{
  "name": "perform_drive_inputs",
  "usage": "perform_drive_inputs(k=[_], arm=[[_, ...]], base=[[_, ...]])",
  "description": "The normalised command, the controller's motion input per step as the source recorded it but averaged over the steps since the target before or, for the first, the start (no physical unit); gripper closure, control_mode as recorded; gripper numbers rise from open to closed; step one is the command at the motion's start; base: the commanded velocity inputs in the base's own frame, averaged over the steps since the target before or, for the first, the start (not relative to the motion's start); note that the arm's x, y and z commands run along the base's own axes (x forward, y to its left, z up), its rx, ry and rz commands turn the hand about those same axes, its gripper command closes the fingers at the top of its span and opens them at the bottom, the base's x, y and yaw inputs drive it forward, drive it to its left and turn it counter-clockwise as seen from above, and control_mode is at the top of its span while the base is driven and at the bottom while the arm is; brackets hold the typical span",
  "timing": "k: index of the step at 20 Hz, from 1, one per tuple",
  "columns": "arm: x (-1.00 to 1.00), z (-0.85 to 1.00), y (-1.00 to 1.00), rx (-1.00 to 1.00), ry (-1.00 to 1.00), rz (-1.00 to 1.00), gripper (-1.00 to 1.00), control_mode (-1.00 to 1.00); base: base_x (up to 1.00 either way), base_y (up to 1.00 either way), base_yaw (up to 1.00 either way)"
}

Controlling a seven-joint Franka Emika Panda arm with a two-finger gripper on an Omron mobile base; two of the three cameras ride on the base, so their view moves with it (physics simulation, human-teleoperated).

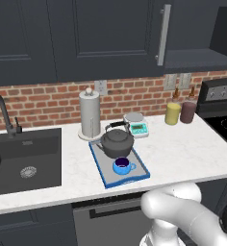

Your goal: Pick the kettle from the counter and place it on the tray. Then pick the mug from the cabinet and place it on the tray. Then close the cabinet doors.

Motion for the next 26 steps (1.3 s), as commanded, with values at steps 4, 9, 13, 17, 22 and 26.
perform_drive_inputs(k=[4,9,13,17,22,26], arm=[[0.45,-0.01,-0.01,0.00,0.01,0.15,-1.00,-1.00],[0.34,-0.02,0.00,0.00,0.04,0.15,-1.00,-1.00],[0.16,0.00,0.12,0.00,0.01,0.17,-1.00,-1.00],[0.10,0.00,0.37,-0.02,0.00,0.20,-1.00,-1.00],[0.07,0.00,0.34,-0.02,0.00,0.20,-1.00,-1.00],[0.11,0.00,0.38,-0.02,0.00,0.21,-1.00,-1.00]], base=[[0.00,0.00,0.00],[0.00,0.00,0.00],[0.00,0.00,0.00],[0.00,0.00,0.00],[0.00,0.00,0.00],[0.00,0.00,0.00]])
